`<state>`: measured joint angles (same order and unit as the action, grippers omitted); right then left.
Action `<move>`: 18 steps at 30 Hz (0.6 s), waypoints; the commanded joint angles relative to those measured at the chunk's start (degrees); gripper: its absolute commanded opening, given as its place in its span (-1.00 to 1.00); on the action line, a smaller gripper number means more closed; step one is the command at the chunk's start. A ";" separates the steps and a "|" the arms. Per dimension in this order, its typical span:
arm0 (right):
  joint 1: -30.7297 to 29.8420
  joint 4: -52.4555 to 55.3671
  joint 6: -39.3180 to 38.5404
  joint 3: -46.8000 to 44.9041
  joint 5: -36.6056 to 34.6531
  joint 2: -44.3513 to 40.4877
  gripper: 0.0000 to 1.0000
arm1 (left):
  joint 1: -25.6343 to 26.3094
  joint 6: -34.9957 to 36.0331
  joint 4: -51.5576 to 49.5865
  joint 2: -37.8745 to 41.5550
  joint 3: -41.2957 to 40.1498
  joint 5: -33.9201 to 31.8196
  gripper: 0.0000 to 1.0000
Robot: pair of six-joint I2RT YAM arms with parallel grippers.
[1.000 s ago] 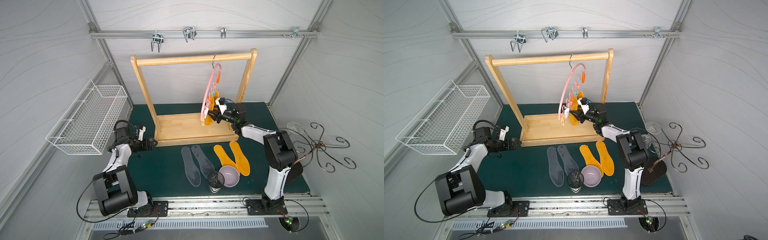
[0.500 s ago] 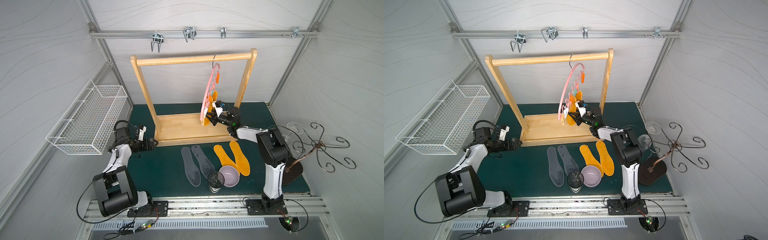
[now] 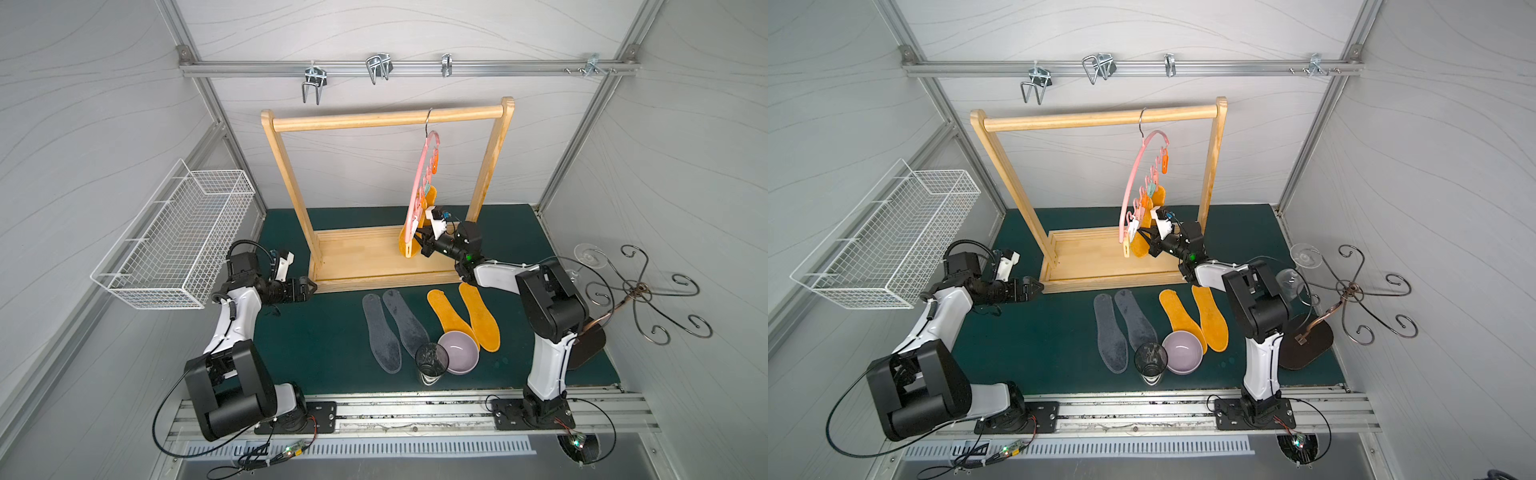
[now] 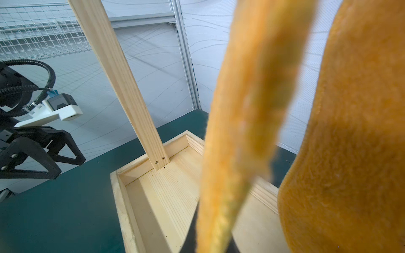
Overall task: Take the shoe insoles off the hanger
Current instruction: Remove the insole from the hanger.
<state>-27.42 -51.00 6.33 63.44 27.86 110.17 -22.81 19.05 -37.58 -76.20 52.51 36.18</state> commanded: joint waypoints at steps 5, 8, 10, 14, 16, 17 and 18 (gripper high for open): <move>-0.18 -1.15 -1.50 -4.84 -2.11 -7.64 -1.00 | 1.52 0.51 -5.51 2.38 11.29 7.76 0.94; -0.18 -0.50 -2.26 -6.25 -2.45 -9.59 -1.00 | 4.60 0.66 -8.27 2.16 13.73 8.17 0.94; -0.18 0.35 -2.63 -6.94 -2.59 -10.68 -1.00 | 6.64 0.82 -9.31 1.95 15.04 9.47 0.94; -0.18 0.31 -2.14 -8.46 -2.54 -12.55 -1.00 | 8.97 -2.36 -6.23 1.30 16.67 14.00 0.89; -0.18 0.79 -1.92 -8.98 -2.55 -13.56 -1.00 | 10.15 -3.66 -4.63 0.44 17.64 16.07 0.88; -0.18 0.96 -1.77 -9.36 -2.55 -14.24 -1.00 | 11.04 -4.24 -4.17 -0.06 18.31 16.45 0.88; -0.26 0.95 -1.76 -9.79 -2.62 -14.87 -1.00 | 11.99 -4.60 -4.01 -0.53 19.04 16.57 0.88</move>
<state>-27.46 -50.35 4.64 54.33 25.63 98.35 -12.34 16.19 -44.40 -75.61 68.25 48.66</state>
